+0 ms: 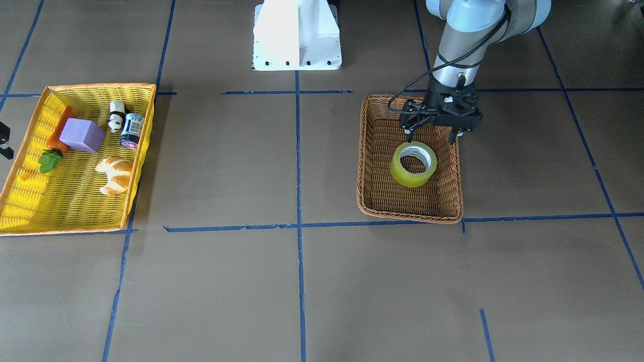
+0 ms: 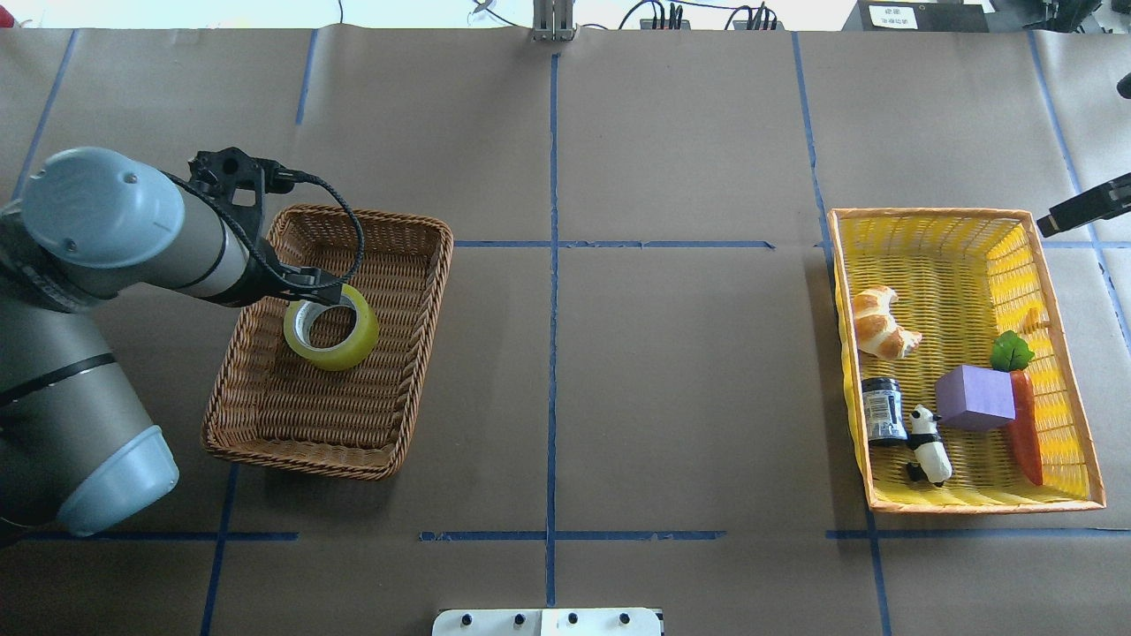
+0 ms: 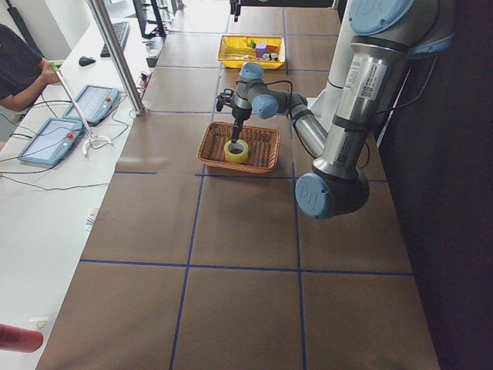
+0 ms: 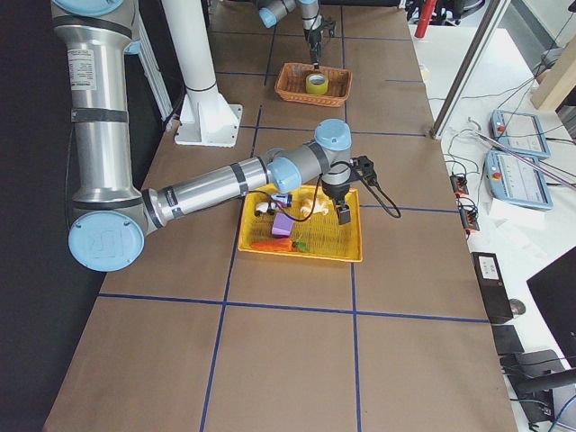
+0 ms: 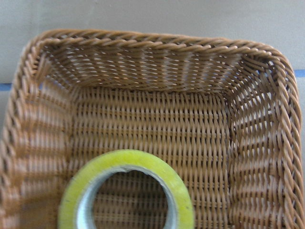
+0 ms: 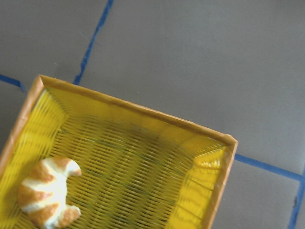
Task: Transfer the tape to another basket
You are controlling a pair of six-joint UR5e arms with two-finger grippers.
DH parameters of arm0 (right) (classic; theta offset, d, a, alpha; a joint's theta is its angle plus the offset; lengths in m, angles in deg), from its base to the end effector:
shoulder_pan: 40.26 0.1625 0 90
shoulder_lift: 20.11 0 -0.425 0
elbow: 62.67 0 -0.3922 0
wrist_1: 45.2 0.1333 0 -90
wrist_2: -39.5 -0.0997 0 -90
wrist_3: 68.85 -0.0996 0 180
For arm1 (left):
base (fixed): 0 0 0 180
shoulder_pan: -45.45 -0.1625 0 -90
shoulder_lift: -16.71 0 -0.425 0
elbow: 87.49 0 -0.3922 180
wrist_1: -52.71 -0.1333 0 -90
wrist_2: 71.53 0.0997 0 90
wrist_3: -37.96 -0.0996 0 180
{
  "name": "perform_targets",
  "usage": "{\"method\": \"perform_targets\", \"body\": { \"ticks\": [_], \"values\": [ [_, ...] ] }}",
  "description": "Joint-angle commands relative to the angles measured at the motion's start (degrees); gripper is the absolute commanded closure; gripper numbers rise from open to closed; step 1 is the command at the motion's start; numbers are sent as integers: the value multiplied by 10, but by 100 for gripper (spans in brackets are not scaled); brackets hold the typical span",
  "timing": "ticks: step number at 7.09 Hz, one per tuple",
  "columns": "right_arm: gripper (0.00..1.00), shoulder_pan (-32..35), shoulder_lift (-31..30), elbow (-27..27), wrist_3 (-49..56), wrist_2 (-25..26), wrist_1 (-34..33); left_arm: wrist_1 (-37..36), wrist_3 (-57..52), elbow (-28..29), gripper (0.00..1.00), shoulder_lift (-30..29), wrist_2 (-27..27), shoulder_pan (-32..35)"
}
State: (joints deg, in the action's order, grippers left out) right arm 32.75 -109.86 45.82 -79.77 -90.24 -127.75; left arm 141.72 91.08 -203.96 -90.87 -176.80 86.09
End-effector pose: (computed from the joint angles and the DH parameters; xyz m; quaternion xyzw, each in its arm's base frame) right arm -0.0785 -0.4952 0.4862 0.1270 -0.3727 -0.1254 0.9106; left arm 0.3466 -0.4386 0.2971 0.1313 0.3610 0.0185 0.9231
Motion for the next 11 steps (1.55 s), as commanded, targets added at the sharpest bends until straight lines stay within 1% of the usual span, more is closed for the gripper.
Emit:
{"method": "perform_targets", "body": {
  "ticks": [1,2,3,4,5,6,7,8,9,11],
  "values": [
    [0,85,-42,-5,143,-44,-69,-39,-92,-27,0,30,-108,96],
    [0,112,-56,-6,176,-43,-107,-37,-165,-26,0,69,-166,153],
    [0,130,-91,-8,190,-40,-122,-38,-236,-21,0,100,-204,218],
    [0,149,-116,-19,181,-45,-118,-36,-305,1,0,131,-267,278],
    [0,150,-116,-5,180,-49,-117,-32,-379,48,0,154,-332,339],
    [0,150,-121,-23,181,-48,-117,-33,-453,93,0,167,-358,385],
    [0,150,-118,-53,180,-78,-117,-31,-508,136,0,176,-354,408],
    [0,161,-121,-66,181,-115,-117,-30,-558,182,0,174,-352,442],
    [0,172,-121,-76,181,-123,-117,-31,-585,198,0,172,-352,457],
    [0,190,-121,-78,181,-132,-117,-31,-586,205,0,173,-347,458]
  ]
}}
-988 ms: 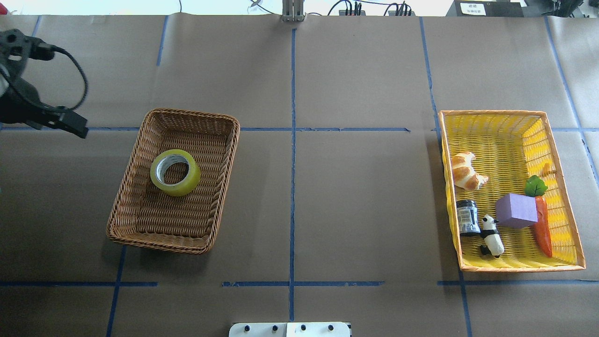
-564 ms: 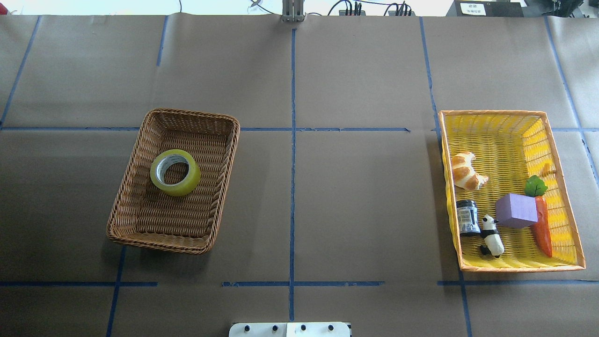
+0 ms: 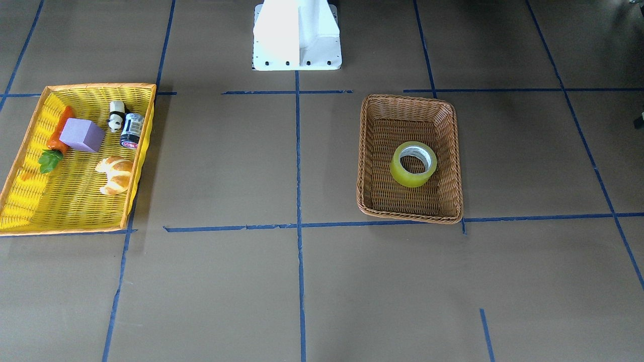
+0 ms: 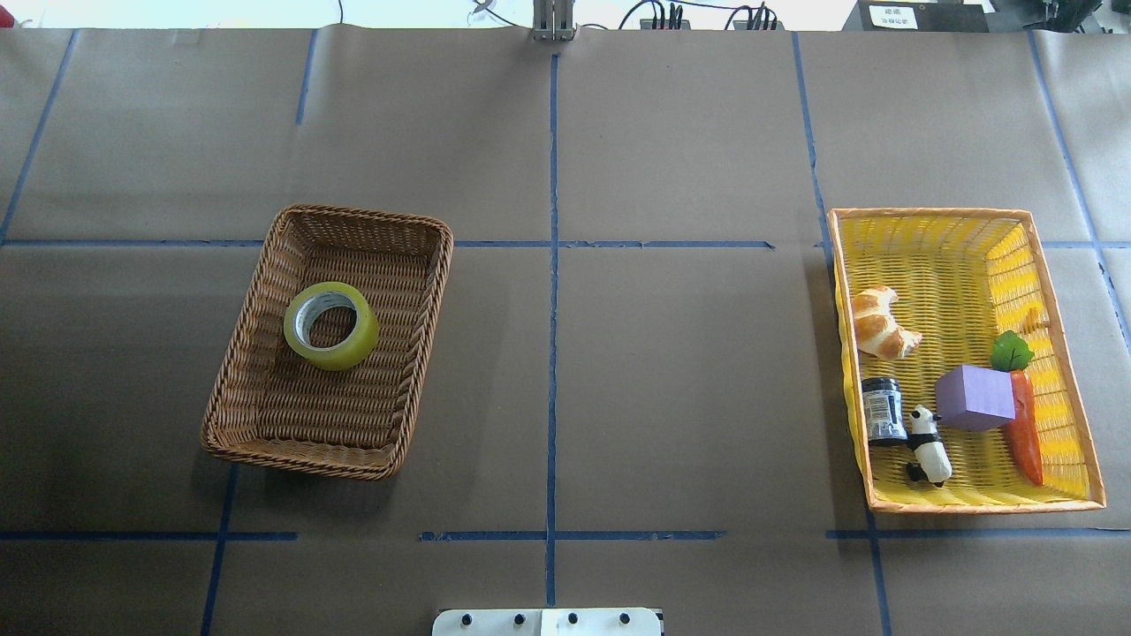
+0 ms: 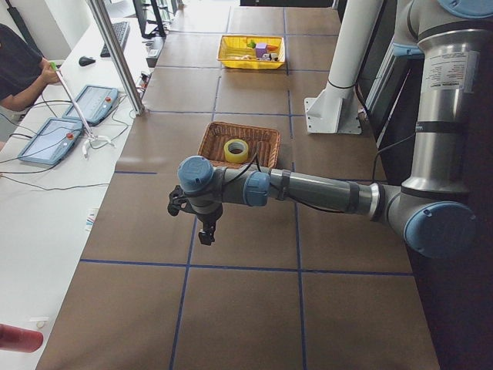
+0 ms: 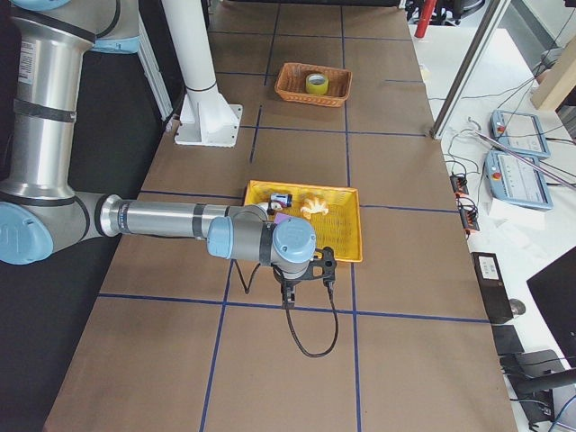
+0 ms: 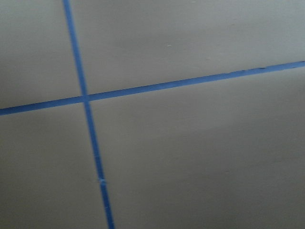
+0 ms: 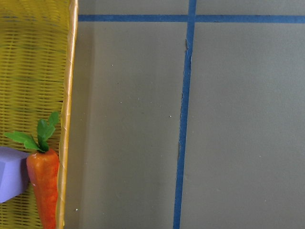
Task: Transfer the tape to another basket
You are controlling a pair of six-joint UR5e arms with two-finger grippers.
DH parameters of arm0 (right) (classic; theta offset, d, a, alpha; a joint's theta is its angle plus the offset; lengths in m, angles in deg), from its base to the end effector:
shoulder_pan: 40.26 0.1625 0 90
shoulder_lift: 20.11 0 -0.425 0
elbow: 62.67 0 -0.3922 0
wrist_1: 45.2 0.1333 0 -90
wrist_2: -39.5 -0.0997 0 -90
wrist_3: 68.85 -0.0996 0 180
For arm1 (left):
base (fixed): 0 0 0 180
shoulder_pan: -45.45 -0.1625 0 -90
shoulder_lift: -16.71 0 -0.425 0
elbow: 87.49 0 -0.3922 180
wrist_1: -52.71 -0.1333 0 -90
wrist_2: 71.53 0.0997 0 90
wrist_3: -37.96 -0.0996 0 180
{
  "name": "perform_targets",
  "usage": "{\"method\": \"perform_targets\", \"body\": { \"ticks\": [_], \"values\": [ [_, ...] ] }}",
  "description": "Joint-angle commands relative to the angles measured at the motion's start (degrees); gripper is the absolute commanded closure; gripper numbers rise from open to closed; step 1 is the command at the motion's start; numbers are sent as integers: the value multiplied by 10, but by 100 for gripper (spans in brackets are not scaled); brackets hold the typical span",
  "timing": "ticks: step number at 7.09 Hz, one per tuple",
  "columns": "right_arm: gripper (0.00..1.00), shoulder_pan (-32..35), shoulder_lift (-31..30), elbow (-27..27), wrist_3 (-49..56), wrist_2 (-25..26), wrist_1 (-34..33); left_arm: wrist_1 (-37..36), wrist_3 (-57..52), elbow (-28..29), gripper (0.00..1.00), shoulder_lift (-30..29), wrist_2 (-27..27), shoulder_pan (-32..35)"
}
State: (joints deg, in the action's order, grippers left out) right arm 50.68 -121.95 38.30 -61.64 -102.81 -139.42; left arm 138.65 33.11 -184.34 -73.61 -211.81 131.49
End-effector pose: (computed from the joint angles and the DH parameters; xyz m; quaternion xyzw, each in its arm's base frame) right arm 0.0610 -0.3979 0.6539 -0.0085 -0.4421 -0.0295 0.8964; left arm -0.0224 -0.4972 0.5967 0.0279 0.4245 0.0810 0.9014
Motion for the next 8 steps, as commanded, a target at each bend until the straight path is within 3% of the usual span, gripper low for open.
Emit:
{"method": "perform_targets", "body": {
  "ticks": [1,4,8],
  "values": [
    [0,13,2,-2,0,-6,0,2,-8,24,0,3,19,7],
    [0,20,8,0,-1,-6,0,1,-9,34,0,11,42,68],
    [0,28,8,0,0,-6,1,1,-43,55,0,23,40,77]
  ]
}}
